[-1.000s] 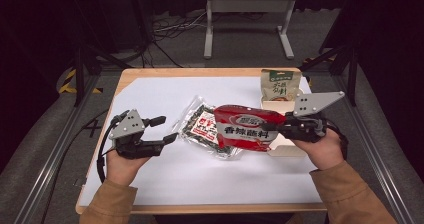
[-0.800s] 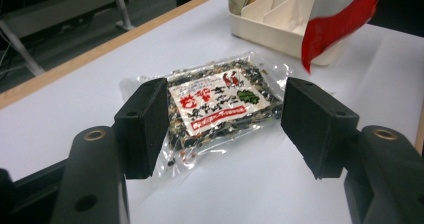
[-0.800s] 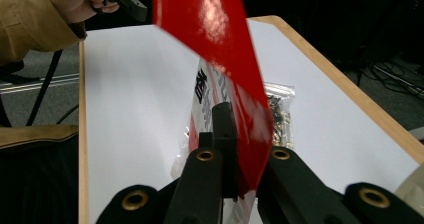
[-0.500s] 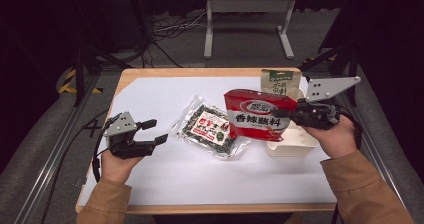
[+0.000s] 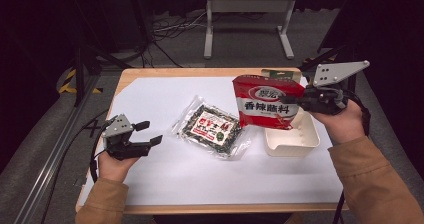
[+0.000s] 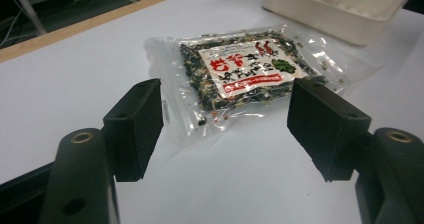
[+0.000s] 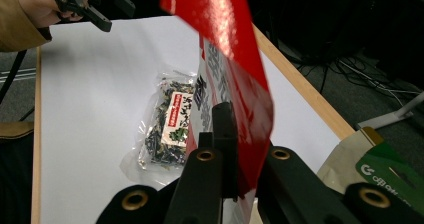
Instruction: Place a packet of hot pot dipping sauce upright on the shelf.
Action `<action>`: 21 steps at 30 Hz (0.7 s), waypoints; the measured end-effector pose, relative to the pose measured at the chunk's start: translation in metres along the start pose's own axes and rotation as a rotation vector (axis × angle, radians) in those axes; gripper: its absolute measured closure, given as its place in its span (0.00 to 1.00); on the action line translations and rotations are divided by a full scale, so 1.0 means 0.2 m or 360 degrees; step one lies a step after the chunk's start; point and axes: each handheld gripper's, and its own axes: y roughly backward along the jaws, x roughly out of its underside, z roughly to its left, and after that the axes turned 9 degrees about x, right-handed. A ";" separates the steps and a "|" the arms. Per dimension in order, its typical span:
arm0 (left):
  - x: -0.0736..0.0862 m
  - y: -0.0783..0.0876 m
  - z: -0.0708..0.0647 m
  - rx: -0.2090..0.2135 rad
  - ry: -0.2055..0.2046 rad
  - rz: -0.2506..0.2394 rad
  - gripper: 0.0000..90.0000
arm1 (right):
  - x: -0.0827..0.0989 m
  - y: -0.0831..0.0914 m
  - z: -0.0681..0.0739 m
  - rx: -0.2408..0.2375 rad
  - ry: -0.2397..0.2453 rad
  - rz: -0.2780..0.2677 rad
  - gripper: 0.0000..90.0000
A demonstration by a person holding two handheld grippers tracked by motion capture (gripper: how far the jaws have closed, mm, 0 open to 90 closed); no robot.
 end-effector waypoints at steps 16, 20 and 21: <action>0.05 -0.01 0.03 -0.0006 0.0058 0.0029 0.35 | 0.03 0.01 -0.17 0.0047 0.0051 -0.0022 0.99; 0.06 0.00 0.03 -0.0008 0.0060 0.0043 0.35 | 0.06 0.02 -0.21 0.0079 0.0054 -0.0018 0.99; 0.06 0.00 0.03 -0.0008 0.0060 0.0043 0.35 | 0.06 0.03 -0.22 0.0089 0.0054 -0.0014 0.99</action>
